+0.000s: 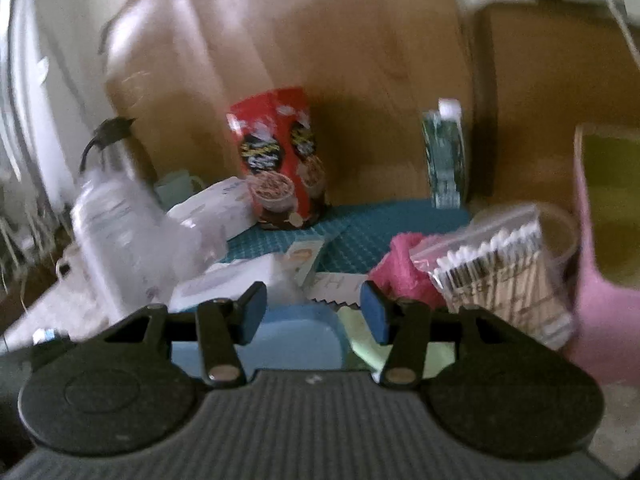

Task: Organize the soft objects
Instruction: 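Close the right tool on the blue glasses case, then lift the blue glasses case with the right tool and lower it into the pink tin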

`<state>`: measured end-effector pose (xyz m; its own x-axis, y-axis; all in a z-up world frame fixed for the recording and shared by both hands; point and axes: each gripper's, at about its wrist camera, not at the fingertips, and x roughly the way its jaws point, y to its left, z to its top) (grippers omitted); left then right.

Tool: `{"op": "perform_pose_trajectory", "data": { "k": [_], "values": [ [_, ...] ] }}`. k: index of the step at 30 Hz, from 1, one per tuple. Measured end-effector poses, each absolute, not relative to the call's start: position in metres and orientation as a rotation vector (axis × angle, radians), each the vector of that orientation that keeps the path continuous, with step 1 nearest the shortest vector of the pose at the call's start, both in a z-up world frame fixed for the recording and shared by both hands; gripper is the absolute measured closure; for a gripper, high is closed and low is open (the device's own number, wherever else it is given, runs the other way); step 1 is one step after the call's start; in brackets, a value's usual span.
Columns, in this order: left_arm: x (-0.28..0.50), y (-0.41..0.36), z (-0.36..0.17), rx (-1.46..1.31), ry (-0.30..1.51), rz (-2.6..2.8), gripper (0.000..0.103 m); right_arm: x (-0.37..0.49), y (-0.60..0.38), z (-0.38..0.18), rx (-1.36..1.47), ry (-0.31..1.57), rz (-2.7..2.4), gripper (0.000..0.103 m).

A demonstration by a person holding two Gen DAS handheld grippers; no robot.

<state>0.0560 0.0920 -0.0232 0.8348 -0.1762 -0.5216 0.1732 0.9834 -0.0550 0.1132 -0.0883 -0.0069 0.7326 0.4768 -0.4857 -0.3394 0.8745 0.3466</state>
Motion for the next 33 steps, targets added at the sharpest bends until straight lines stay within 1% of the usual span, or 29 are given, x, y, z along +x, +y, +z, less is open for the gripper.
{"op": "perform_pose_trajectory", "data": {
  "k": [1,3,5,7,9,12,17,20,21,24,25,27,31,32,33],
  "values": [
    [0.06,0.091,-0.024,-0.018,0.574,-0.199,0.027,0.118,-0.089,-0.011,0.263,0.623,0.457,0.047],
    [0.057,0.089,-0.024,-0.033,0.582,-0.232,0.032,0.121,-0.091,-0.018,0.316,0.676,0.477,0.048],
    [0.047,0.087,-0.021,-0.005,0.568,-0.245,0.032,0.111,-0.093,-0.018,0.379,0.729,0.507,0.047],
    [0.033,0.09,-0.018,0.009,0.561,-0.271,0.026,0.087,-0.095,-0.015,0.354,0.713,0.519,0.046],
    [0.021,0.096,-0.016,-0.013,0.568,-0.304,0.025,0.067,-0.1,-0.015,0.35,0.697,0.561,0.046],
    [0.008,0.107,-0.018,-0.062,0.602,-0.298,0.013,0.04,-0.111,-0.013,0.373,0.696,0.614,0.046],
    [0.002,0.121,-0.01,-0.146,0.62,-0.282,0.012,0.015,-0.117,-0.006,0.303,0.629,0.592,0.046],
    [0.009,0.119,-0.007,-0.144,0.665,-0.236,0.012,0.015,-0.111,-0.009,0.271,0.634,0.614,0.046],
    [0.012,0.118,-0.008,-0.139,0.685,-0.223,0.012,0.016,-0.109,-0.01,0.258,0.635,0.622,0.044],
    [0.014,0.121,-0.011,-0.165,0.726,-0.23,0.013,0.018,-0.094,-0.015,0.127,0.636,0.615,0.033],
    [0.015,0.122,-0.012,-0.183,0.743,-0.245,0.014,0.017,-0.088,-0.016,0.073,0.632,0.61,0.031],
    [0.017,0.124,-0.012,-0.216,0.757,-0.272,0.019,0.016,-0.086,-0.018,0.026,0.622,0.623,0.024],
    [0.024,0.123,-0.014,-0.264,0.789,-0.339,0.029,0.018,-0.079,-0.02,-0.052,0.641,0.68,0.021],
    [0.026,0.121,-0.015,-0.271,0.798,-0.357,0.028,0.019,-0.076,-0.02,-0.07,0.645,0.7,0.021],
    [0.027,0.119,-0.015,-0.272,0.796,-0.356,0.028,0.02,-0.072,-0.021,-0.093,0.657,0.715,0.018]
  ]
}}
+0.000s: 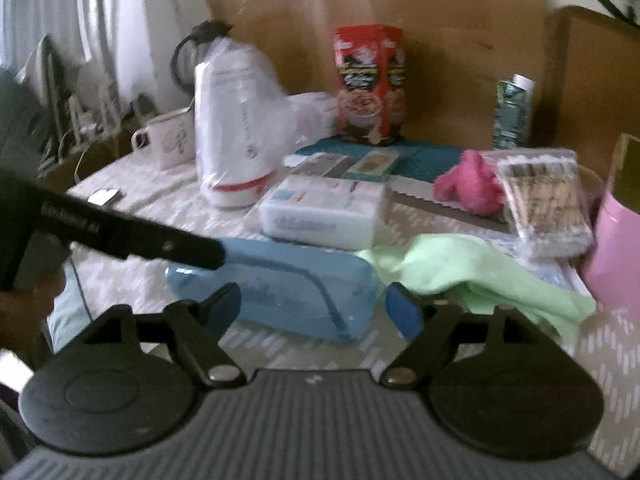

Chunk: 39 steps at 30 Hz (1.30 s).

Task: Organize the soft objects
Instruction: 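Lift the blue glasses case with the right tool and lower it into the pink tin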

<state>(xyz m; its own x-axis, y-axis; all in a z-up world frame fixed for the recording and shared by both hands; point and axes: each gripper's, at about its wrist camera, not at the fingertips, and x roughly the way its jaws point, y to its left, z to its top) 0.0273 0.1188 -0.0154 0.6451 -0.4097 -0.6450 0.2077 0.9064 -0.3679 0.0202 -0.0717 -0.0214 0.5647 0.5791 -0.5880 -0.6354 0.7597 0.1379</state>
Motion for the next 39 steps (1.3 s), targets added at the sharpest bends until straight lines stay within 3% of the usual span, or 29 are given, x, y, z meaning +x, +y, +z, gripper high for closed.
{"op": "perform_pose_trajectory", "data": {
  "k": [2,8,11,13,15,20,33,39],
  "values": [
    [0.029,0.116,-0.015,-0.267,0.785,-0.339,0.028,0.019,-0.062,-0.025,-0.163,0.639,0.703,0.013],
    [0.023,0.122,-0.012,-0.269,0.786,-0.336,0.033,0.004,-0.043,-0.033,-0.342,0.554,0.655,0.015],
    [0.024,0.128,-0.014,-0.288,0.794,-0.323,0.026,0.01,-0.048,-0.033,-0.311,0.578,0.678,0.014],
    [0.026,0.129,-0.016,-0.297,0.798,-0.305,0.022,0.023,-0.053,-0.034,-0.257,0.637,0.699,0.007],
    [0.028,0.127,-0.017,-0.303,0.802,-0.321,0.028,0.033,-0.056,-0.034,-0.196,0.677,0.735,0.003],
    [0.021,0.121,-0.009,-0.26,0.766,-0.298,0.029,0.021,-0.043,-0.033,-0.268,0.619,0.712,0.013],
    [0.043,0.086,0.047,-0.155,0.624,-0.353,0.029,0.022,-0.064,0.005,-0.244,0.459,0.56,0.013],
    [0.062,0.031,0.073,-0.044,0.562,-0.448,0.029,0.025,-0.1,0.023,-0.22,0.389,0.458,0.013]
  ]
}}
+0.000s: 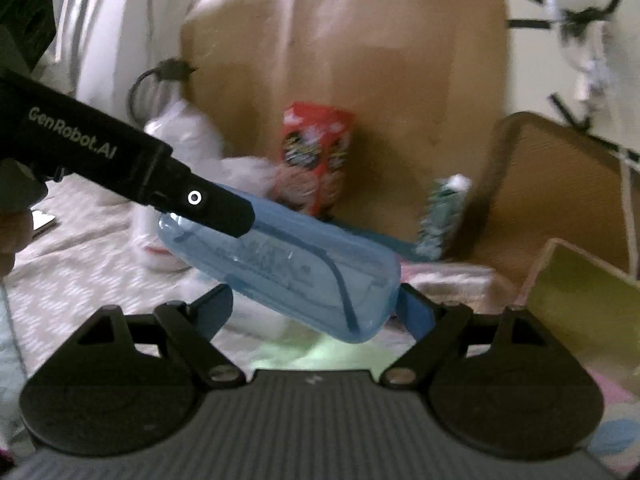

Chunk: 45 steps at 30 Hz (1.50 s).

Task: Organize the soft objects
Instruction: 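Lift the blue glasses case with the right tool and lower it into the pink tin, then grasp the small teal pineapple-print box with the right tool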

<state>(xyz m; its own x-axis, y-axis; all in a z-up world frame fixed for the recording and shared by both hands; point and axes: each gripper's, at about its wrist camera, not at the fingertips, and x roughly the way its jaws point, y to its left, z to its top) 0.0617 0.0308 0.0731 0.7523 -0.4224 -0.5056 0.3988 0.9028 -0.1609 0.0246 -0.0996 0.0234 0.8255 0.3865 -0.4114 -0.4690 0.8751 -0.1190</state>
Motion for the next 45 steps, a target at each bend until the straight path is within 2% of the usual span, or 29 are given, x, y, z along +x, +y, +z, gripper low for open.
{"op": "perform_pose_trajectory", "data": {
  "k": [6,13,22,26,30,37,38,41,43,45],
  "values": [
    [0.091,-0.051,0.082,0.042,0.523,-0.578,0.028,0.032,-0.165,0.037,-0.211,0.372,0.291,0.013],
    [0.129,-0.137,0.074,0.074,0.564,-0.691,0.028,0.05,-0.243,0.035,-0.188,0.422,0.142,0.013],
    [0.16,-0.203,0.059,0.127,0.584,-0.719,0.027,0.073,-0.294,0.024,-0.117,0.499,0.052,0.013],
    [0.174,-0.219,0.05,0.148,0.593,-0.681,0.023,0.088,-0.298,0.017,-0.107,0.53,0.002,0.013],
    [0.178,-0.217,0.041,0.157,0.591,-0.614,0.024,0.093,-0.294,0.009,-0.132,0.53,-0.066,0.012],
    [0.14,-0.148,0.053,0.104,0.486,-0.568,0.024,0.072,-0.284,0.018,-0.184,0.466,-0.05,0.014],
    [0.13,-0.132,0.054,0.1,0.474,-0.559,0.023,0.071,-0.284,0.021,-0.181,0.459,-0.049,0.015],
    [0.101,-0.08,0.049,0.098,0.472,-0.518,0.023,0.067,-0.276,0.035,-0.138,0.435,-0.014,0.03],
    [0.081,-0.044,0.041,0.111,0.489,-0.476,0.023,0.067,-0.263,0.046,-0.091,0.429,0.048,0.049],
    [0.066,-0.014,0.032,0.129,0.506,-0.419,0.023,0.068,-0.243,0.054,-0.039,0.429,0.14,0.058]
  ]
}}
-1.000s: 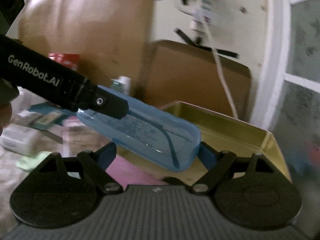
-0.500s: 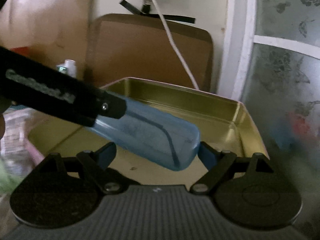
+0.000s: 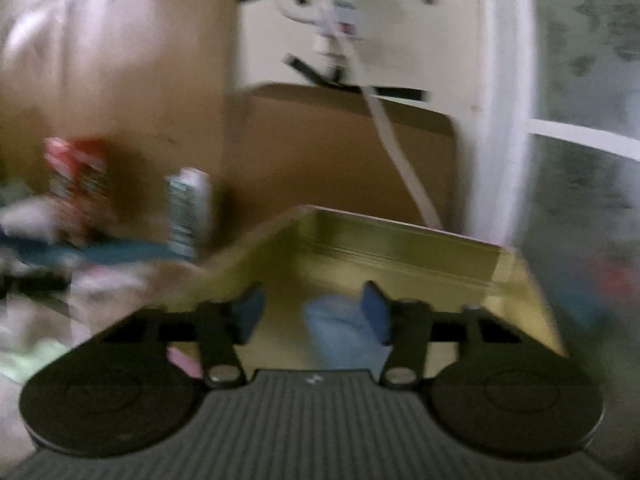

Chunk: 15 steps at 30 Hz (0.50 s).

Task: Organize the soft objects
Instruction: 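Grasp the small teal pineapple-print box with the right tool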

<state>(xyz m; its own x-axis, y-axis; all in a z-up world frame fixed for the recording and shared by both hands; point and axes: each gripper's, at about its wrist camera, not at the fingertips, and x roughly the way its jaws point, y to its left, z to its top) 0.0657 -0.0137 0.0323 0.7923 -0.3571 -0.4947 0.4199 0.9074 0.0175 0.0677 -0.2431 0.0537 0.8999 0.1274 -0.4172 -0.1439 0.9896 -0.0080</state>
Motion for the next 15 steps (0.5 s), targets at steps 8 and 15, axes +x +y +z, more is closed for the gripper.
{"op": "perform_pose_trajectory", "data": {
  "k": [8,15],
  "values": [
    [0.029,0.067,0.002,0.108,0.521,-0.323,0.023,0.12,-0.08,0.04,-0.045,0.621,0.528,0.066],
    [0.033,0.084,-0.013,0.05,0.54,-0.32,0.023,0.205,0.016,-0.002,-0.107,0.876,0.486,0.066]
  ]
}}
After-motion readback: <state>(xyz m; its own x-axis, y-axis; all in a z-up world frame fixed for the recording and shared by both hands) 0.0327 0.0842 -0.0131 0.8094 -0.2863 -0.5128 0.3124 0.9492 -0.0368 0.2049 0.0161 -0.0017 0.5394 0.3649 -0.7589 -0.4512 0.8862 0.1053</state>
